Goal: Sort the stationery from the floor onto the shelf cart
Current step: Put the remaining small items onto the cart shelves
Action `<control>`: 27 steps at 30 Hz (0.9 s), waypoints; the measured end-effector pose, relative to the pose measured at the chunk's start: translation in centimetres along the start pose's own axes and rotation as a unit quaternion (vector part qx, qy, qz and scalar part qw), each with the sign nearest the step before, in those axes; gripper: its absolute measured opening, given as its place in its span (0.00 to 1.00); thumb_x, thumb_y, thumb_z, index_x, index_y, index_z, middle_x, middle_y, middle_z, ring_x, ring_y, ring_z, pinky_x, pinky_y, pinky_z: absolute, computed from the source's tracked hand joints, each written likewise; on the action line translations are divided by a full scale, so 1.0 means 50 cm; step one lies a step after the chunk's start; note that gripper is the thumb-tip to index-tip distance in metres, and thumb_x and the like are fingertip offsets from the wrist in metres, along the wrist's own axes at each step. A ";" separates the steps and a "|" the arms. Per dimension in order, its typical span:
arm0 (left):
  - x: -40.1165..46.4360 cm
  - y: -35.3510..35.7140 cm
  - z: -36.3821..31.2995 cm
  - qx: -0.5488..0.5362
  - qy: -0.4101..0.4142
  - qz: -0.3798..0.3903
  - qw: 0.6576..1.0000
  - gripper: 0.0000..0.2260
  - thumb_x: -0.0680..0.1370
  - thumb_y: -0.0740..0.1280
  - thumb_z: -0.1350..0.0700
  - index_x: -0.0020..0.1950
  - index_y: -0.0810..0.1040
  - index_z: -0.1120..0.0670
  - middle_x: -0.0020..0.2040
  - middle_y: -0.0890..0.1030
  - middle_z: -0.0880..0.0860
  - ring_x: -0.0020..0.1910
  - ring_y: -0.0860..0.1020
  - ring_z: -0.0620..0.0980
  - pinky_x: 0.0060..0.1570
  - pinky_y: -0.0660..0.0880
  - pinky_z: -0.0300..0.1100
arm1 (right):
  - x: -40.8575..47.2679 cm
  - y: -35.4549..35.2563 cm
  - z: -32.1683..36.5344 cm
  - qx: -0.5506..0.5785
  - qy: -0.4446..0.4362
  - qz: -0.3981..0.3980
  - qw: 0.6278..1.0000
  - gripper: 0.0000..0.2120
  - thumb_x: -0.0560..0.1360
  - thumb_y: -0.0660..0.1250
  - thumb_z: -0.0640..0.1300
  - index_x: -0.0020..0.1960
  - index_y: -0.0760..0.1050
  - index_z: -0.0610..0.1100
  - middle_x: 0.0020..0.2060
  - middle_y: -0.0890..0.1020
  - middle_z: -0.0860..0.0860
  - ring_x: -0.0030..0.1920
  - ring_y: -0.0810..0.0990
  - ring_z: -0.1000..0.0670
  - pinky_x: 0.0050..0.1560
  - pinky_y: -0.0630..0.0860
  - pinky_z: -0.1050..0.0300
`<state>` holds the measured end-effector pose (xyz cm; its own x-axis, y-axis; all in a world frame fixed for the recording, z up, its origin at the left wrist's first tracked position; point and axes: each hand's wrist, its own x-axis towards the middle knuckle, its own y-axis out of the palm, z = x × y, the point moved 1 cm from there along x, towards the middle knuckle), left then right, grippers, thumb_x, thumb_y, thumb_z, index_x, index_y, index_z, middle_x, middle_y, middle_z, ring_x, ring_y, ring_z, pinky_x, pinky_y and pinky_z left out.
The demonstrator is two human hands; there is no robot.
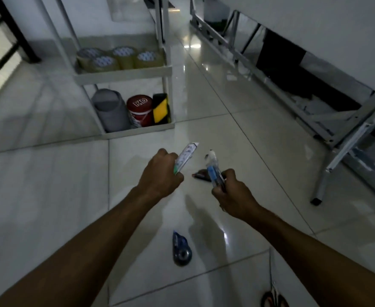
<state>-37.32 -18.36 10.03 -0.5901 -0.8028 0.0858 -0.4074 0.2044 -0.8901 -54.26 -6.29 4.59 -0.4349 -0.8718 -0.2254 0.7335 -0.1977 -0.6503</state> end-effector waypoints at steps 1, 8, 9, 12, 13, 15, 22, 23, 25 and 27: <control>0.009 -0.026 0.013 0.011 0.001 -0.009 1.000 0.13 0.70 0.72 0.55 0.52 0.79 0.59 0.49 0.76 0.59 0.47 0.76 0.57 0.42 0.72 0.43 | 0.014 0.002 0.027 -0.012 -0.015 0.000 1.000 0.11 0.75 0.63 0.48 0.52 0.61 0.51 0.37 0.79 0.48 0.31 0.79 0.47 0.31 0.78 0.52; 0.088 -0.231 0.097 0.034 -0.002 -0.045 0.998 0.10 0.69 0.71 0.57 0.47 0.79 0.59 0.46 0.77 0.58 0.44 0.75 0.56 0.36 0.66 0.42 | 0.108 -0.026 0.233 -0.087 -0.139 -0.021 0.986 0.08 0.81 0.58 0.51 0.55 0.59 0.55 0.35 0.74 0.55 0.30 0.75 0.55 0.22 0.66 0.67; 0.101 -0.265 0.104 0.032 -0.004 -0.050 0.998 0.10 0.68 0.70 0.57 0.47 0.79 0.59 0.45 0.77 0.58 0.44 0.76 0.56 0.36 0.68 0.43 | 0.120 -0.035 0.270 -0.110 -0.158 -0.027 0.981 0.08 0.81 0.57 0.52 0.57 0.60 0.53 0.35 0.73 0.57 0.30 0.73 0.56 0.23 0.62 0.66; 0.132 -0.364 0.116 0.025 -0.015 -0.070 0.997 0.13 0.69 0.70 0.55 0.52 0.79 0.56 0.48 0.76 0.57 0.46 0.76 0.57 0.41 0.75 0.47 | 0.151 -0.064 0.368 -0.133 -0.197 -0.035 0.971 0.11 0.82 0.55 0.53 0.63 0.62 0.53 0.37 0.72 0.58 0.33 0.73 0.57 0.28 0.61 0.63; 0.140 -0.396 0.119 0.021 -0.013 -0.075 0.997 0.13 0.69 0.69 0.53 0.52 0.79 0.56 0.48 0.76 0.57 0.47 0.76 0.57 0.43 0.76 0.49 | 0.161 -0.074 0.400 -0.133 -0.202 -0.037 0.970 0.11 0.81 0.56 0.54 0.62 0.62 0.54 0.37 0.72 0.59 0.34 0.72 0.58 0.28 0.61 0.63; 0.154 -0.451 0.120 0.019 -0.007 -0.084 0.996 0.15 0.67 0.67 0.50 0.50 0.79 0.56 0.46 0.76 0.56 0.46 0.76 0.56 0.42 0.76 0.49 | 0.177 -0.095 0.459 -0.149 -0.202 -0.046 0.967 0.09 0.80 0.58 0.55 0.58 0.64 0.55 0.37 0.70 0.59 0.34 0.70 0.60 0.29 0.61 0.64; 0.186 -0.611 0.119 0.039 -0.033 -0.139 0.989 0.12 0.68 0.73 0.52 0.48 0.80 0.55 0.42 0.71 0.52 0.40 0.75 0.53 0.34 0.72 0.40 | 0.201 -0.173 0.638 -0.179 -0.217 -0.065 0.957 0.05 0.80 0.59 0.50 0.49 0.63 0.52 0.38 0.72 0.54 0.32 0.68 0.58 0.28 0.60 0.64; 0.193 -0.633 0.117 0.036 -0.030 -0.144 0.989 0.12 0.66 0.73 0.53 0.47 0.80 0.55 0.40 0.69 0.51 0.38 0.73 0.52 0.32 0.68 0.38 | 0.204 -0.184 0.663 -0.174 -0.223 -0.062 0.957 0.04 0.81 0.58 0.50 0.50 0.64 0.51 0.38 0.73 0.54 0.32 0.70 0.57 0.28 0.61 0.63; 0.211 -0.671 0.112 0.031 -0.022 -0.150 0.988 0.11 0.66 0.73 0.54 0.46 0.79 0.56 0.38 0.69 0.50 0.40 0.74 0.53 0.32 0.66 0.38 | 0.208 -0.207 0.712 -0.168 -0.231 -0.059 0.957 0.04 0.81 0.58 0.49 0.52 0.65 0.50 0.36 0.73 0.55 0.32 0.71 0.57 0.27 0.61 0.63; 0.237 -0.711 0.109 0.023 -0.031 -0.152 0.988 0.13 0.68 0.74 0.51 0.47 0.81 0.58 0.40 0.75 0.54 0.45 0.76 0.55 0.36 0.72 0.42 | 0.215 -0.231 0.774 -0.153 -0.222 -0.042 0.962 0.06 0.81 0.58 0.49 0.55 0.64 0.49 0.37 0.73 0.55 0.34 0.72 0.57 0.28 0.63 0.62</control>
<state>-26.04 -38.20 40.28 -0.4009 -0.8563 0.3255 -0.5267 -0.0753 -0.8467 -47.17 -30.73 37.74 -0.1706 -0.9774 0.1247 0.4880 -0.1937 -0.8511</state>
